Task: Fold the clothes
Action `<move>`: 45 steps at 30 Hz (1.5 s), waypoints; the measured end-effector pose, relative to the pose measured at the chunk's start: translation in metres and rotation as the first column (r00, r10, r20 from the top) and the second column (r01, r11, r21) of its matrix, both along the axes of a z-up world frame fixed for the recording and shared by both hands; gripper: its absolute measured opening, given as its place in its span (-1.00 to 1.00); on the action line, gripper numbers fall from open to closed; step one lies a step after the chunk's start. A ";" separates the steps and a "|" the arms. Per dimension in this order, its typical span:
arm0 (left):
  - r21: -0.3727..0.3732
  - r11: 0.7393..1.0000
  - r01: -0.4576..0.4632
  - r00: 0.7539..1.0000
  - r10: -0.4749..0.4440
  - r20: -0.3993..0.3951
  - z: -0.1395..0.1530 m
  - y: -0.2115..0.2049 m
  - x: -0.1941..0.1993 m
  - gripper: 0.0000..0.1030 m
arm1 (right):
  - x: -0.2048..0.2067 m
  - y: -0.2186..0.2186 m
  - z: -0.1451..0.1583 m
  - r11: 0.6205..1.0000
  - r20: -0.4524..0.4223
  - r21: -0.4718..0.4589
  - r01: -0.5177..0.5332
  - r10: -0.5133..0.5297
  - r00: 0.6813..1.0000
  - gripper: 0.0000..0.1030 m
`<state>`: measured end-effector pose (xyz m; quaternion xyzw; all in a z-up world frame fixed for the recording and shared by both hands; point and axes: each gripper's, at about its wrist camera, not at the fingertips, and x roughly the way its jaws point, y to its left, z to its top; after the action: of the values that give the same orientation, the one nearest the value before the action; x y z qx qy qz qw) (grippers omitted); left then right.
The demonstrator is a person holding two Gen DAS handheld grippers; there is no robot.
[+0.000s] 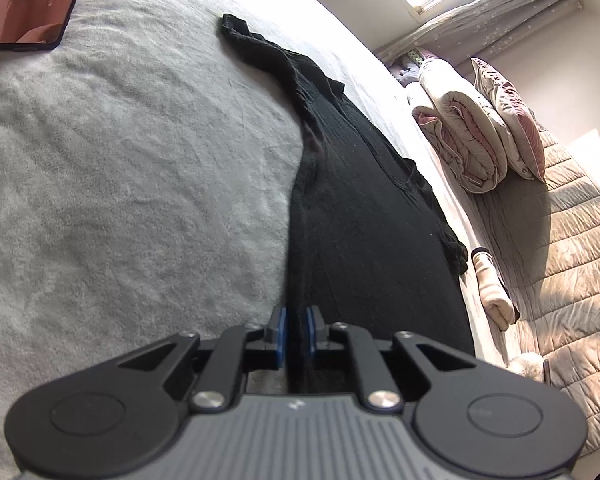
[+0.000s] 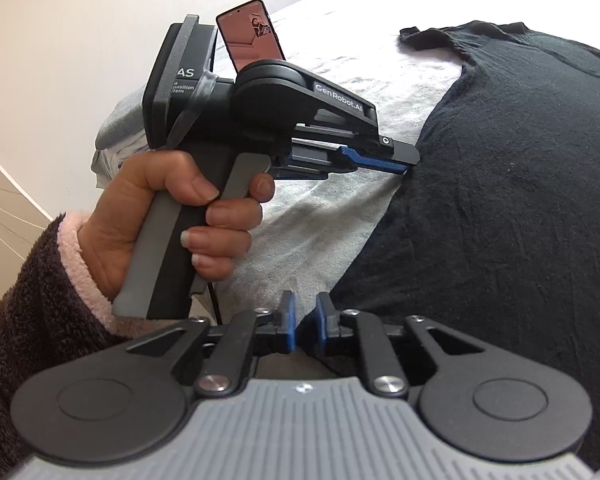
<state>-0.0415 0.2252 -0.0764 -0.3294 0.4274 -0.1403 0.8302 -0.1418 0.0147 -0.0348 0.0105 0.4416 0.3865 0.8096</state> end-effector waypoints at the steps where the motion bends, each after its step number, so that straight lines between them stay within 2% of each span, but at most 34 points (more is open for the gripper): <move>1: 0.000 1.000 0.001 1.000 -0.001 -0.002 0.000 0.000 0.000 -0.76 | -0.004 0.000 -0.001 1.000 0.019 -0.010 -0.004 0.004 1.000 0.05; 6: 0.024 1.000 0.008 1.000 -0.008 -0.002 -0.001 -0.007 0.002 -0.76 | -0.016 0.010 -0.014 0.997 0.111 -0.078 -0.006 0.015 0.994 0.05; 8: 0.041 0.999 0.011 1.000 -0.011 0.003 0.000 -0.009 0.002 -0.76 | -0.024 0.019 -0.023 0.987 0.209 -0.158 -0.007 0.040 0.977 0.03; 10: 0.056 0.998 0.010 1.000 -0.011 0.007 0.001 -0.010 0.001 -0.78 | -0.031 0.027 -0.029 0.978 0.292 -0.206 -0.016 0.077 0.953 -0.22; 11: 0.063 0.998 0.008 1.000 -0.009 0.008 0.002 -0.010 0.001 -0.78 | -0.032 0.027 -0.028 0.981 0.287 -0.193 -0.017 0.073 0.955 -0.32; 13: 0.079 0.997 0.003 1.000 -0.004 0.011 0.004 -0.009 0.000 -0.79 | -0.032 0.026 -0.024 0.987 0.271 -0.163 -0.015 0.060 0.961 -0.78; 14: 0.087 0.996 0.001 1.000 -0.002 0.013 0.005 -0.009 -0.001 -0.79 | -0.028 0.023 -0.020 0.991 0.244 -0.132 -0.007 0.040 0.969 -0.86; 16: 0.118 0.993 -0.020 0.999 0.014 0.044 0.013 -0.007 -0.006 -0.79 | -0.022 0.015 -0.012 0.999 0.175 -0.050 -0.014 0.022 0.984 -0.89; 17: 0.128 0.991 -0.032 0.997 0.023 0.070 0.017 -0.006 -0.008 -0.79 | -0.020 0.013 -0.009 1.000 0.149 -0.018 -0.017 0.019 0.989 -0.89; 19: 0.133 0.990 -0.049 0.992 0.033 0.120 0.026 -0.003 -0.013 -0.79 | -0.022 0.016 -0.007 0.999 0.145 -0.018 -0.035 0.037 0.989 -0.89; 23: 0.110 0.994 -0.006 0.981 -0.015 0.192 0.031 -0.010 -0.015 -0.79 | -0.023 0.028 -0.022 0.997 0.118 -0.051 -0.050 0.055 0.991 -0.88; 27: 0.142 0.987 0.075 0.983 -0.097 0.156 0.017 -0.031 -0.007 -0.79 | -0.020 0.030 -0.025 0.998 0.105 -0.036 -0.056 0.060 0.993 -0.87; 29: 0.198 0.976 0.094 0.990 -0.114 0.089 0.005 -0.039 -0.002 -0.79 | -0.015 0.024 -0.022 0.998 0.083 -0.021 -0.059 0.061 0.995 -0.81; 31: 0.221 0.971 0.089 0.989 -0.112 0.094 0.002 -0.041 -0.002 -0.81 | -0.009 0.015 -0.017 0.998 0.054 -0.008 -0.064 0.065 0.996 -0.73; 32: 0.216 0.972 0.091 0.990 -0.112 0.087 0.003 -0.041 -0.001 -0.81 | -0.005 0.007 -0.013 0.998 0.045 -0.001 -0.063 0.063 0.997 -0.69; 33: 0.209 0.973 0.094 0.991 -0.113 0.077 0.004 -0.039 -0.001 -0.81 | -0.002 -0.001 -0.008 0.998 0.036 0.009 -0.060 0.060 0.998 -0.56; 34: 0.207 0.974 0.094 0.992 -0.110 0.067 0.006 -0.038 -0.001 -0.80 | 0.003 -0.012 -0.002 0.998 0.029 0.024 -0.051 0.051 0.998 -0.26; 35: 0.206 0.974 0.094 0.993 -0.108 0.056 0.008 -0.037 -0.001 -0.80 | 0.008 -0.023 0.003 0.998 0.024 0.037 -0.041 0.040 0.999 -0.12; 36: 0.204 0.974 0.094 0.993 -0.106 0.045 0.010 -0.035 -0.002 -0.78 | 0.014 -0.036 0.009 0.999 0.024 0.043 -0.029 0.028 0.999 -0.07; 38: 0.216 0.974 0.072 0.996 -0.082 0.037 0.017 -0.035 0.002 -0.74 | 0.025 -0.062 0.020 0.998 0.023 0.055 -0.003 0.002 1.000 -0.07; 41: 0.195 0.980 0.037 0.996 -0.051 0.067 0.031 -0.041 0.012 -0.50 | 0.047 -0.100 0.032 0.997 0.054 0.029 0.065 -0.067 0.996 -0.07; 45: 0.177 0.982 0.064 0.992 -0.082 0.099 0.045 -0.066 0.039 -0.35 | 0.080 -0.158 0.038 0.978 0.098 0.005 0.210 -0.209 0.973 -0.07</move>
<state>-0.0029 0.1588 -0.0314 -0.2323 0.4049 -0.1503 0.8715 -0.0615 -0.1433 0.0031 0.0356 0.3988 0.2975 0.8667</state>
